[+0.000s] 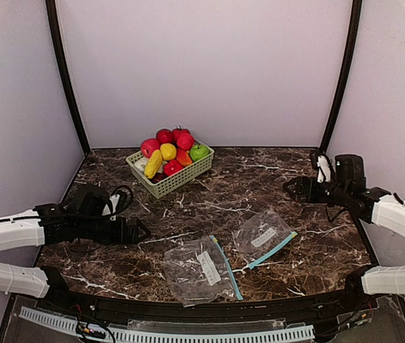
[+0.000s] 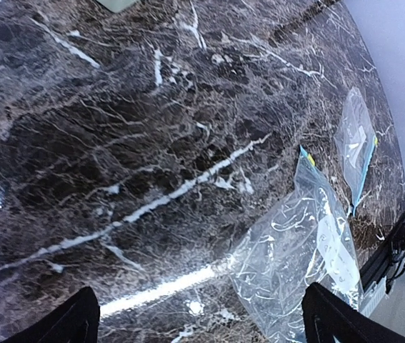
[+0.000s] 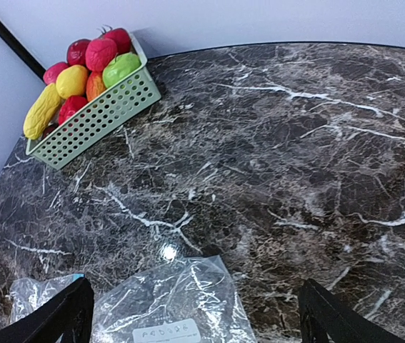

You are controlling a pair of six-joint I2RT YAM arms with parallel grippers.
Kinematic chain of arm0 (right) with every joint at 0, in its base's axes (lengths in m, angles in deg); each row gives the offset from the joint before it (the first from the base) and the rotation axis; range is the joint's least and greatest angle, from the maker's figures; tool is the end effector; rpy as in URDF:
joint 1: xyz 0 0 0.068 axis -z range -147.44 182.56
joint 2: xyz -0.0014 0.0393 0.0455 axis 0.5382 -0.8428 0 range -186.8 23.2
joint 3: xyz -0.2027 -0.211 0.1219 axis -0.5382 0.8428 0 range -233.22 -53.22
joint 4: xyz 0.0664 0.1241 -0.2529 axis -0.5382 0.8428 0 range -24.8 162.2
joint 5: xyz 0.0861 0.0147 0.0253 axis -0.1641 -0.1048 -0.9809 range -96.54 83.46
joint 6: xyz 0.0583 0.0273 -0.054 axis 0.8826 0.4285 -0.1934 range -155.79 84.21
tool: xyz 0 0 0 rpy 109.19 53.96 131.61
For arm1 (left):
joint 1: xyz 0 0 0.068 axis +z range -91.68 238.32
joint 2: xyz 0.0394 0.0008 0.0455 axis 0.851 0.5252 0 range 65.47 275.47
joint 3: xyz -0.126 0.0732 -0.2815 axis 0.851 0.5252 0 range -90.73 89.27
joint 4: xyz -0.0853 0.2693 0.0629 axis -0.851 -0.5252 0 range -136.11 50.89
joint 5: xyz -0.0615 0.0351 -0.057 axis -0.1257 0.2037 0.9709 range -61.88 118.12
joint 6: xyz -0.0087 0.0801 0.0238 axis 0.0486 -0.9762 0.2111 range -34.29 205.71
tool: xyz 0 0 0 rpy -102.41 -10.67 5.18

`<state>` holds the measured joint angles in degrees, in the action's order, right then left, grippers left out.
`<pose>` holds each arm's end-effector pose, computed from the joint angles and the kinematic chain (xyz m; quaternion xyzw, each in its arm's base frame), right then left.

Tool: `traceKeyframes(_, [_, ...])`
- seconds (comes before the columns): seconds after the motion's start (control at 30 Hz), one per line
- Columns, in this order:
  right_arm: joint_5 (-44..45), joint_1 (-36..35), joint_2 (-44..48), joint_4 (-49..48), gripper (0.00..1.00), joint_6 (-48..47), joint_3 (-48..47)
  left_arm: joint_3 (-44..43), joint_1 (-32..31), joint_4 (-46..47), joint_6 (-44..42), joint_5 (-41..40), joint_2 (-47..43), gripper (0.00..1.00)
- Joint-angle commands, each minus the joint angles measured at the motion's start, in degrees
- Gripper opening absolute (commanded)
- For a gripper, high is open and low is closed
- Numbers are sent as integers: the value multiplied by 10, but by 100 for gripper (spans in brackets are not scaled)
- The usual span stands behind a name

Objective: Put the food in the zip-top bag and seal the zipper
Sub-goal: Pick up the zipper food storage bag at the corner of the board.

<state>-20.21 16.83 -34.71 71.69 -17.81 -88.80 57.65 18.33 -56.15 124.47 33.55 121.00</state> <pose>0.2454 0.0873 0.2565 -0.0437 0.8558 0.2445 0.4538 0.1729 -0.1540 0.2156 0.0294 0.9085 -0.2963 0.2932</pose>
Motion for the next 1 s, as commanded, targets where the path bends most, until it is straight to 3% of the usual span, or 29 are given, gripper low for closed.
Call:
traceKeyframes(0.0, [-11,-38,-7,-30,97,17,-9,22,-61,46,74,21,27,100])
traceKeyframes(0.4, [1,-75,-36,-62,97,27,-19,25,-97,136,107,123,110,100])
traceKeyframes(0.47, [0,-76,-42,-78,97,19,-25,25,-97,163,109,132,131,90])
traceKeyframes(0.5, [0,-77,-46,-80,97,17,-30,24,-99,166,111,139,149,78])
traceKeyframes(0.57, [-1,-78,-52,-80,97,15,-36,20,-102,192,117,141,172,68])
traceKeyframes(0.7, [-3,-81,-56,-91,96,16,-33,-2,-110,200,108,141,208,59])
traceKeyframes(0.97, [1,-83,-53,-99,96,21,-18,-24,-116,185,85,127,255,53])
